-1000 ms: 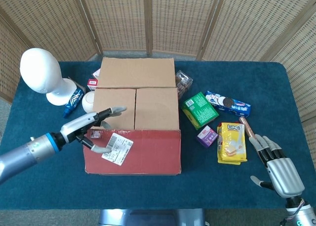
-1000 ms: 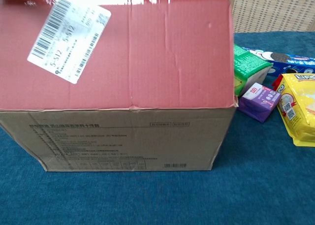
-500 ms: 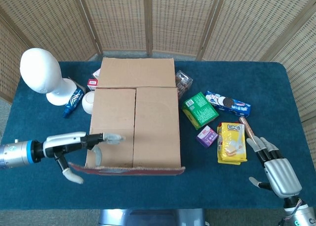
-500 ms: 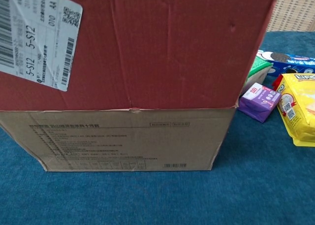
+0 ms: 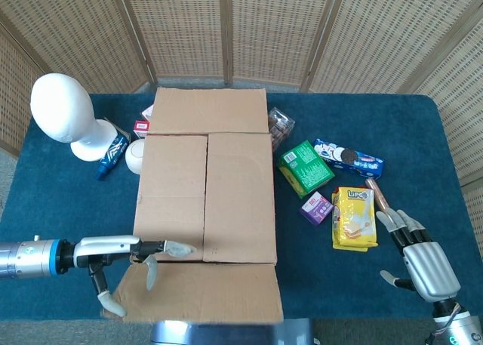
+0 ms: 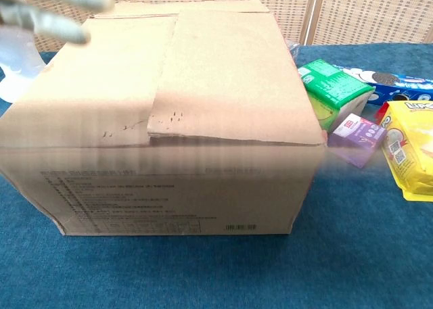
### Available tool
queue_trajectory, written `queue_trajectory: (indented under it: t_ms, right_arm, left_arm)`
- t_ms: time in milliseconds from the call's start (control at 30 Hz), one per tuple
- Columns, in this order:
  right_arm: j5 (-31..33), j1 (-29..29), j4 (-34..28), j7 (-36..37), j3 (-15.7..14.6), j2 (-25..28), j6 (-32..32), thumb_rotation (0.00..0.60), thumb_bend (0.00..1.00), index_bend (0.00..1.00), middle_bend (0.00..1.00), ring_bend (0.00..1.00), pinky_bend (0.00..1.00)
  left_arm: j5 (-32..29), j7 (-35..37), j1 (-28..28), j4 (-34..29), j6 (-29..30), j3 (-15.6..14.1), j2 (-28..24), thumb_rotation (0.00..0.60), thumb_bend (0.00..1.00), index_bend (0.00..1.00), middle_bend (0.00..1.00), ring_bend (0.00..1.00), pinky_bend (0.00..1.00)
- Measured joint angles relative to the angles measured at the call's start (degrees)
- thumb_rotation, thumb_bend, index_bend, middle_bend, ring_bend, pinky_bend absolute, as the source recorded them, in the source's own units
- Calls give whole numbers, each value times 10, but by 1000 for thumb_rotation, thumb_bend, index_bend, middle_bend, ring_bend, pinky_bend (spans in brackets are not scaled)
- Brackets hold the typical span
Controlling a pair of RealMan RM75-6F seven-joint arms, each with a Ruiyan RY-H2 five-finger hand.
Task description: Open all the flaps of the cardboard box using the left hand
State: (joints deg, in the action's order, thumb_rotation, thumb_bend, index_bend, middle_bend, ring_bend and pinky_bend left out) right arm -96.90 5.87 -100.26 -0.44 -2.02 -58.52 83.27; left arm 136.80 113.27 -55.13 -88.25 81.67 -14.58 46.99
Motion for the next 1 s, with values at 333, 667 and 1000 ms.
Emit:
queue_trajectory:
  t_ms: [333,667,1000]
  right_arm:
    - [1,0,0,-1,0,0,0,600,0,0,0,0,172]
    - [-1,0,-1,6,-1,3,2,600,0,0,0,0,172]
    - [-1,1,-4,26,-3,11,2,600,0,0,0,0,172]
  left_arm:
    - [-50,-146,11,-34,-49,-10,12,600,100,0,0,32,350]
    - [-222,-592,80,-104,-109,63,54,600,100,0,0,0,124]
    - [-340,-958,119,-101,-141,152,187,600,99,0,0,0,68]
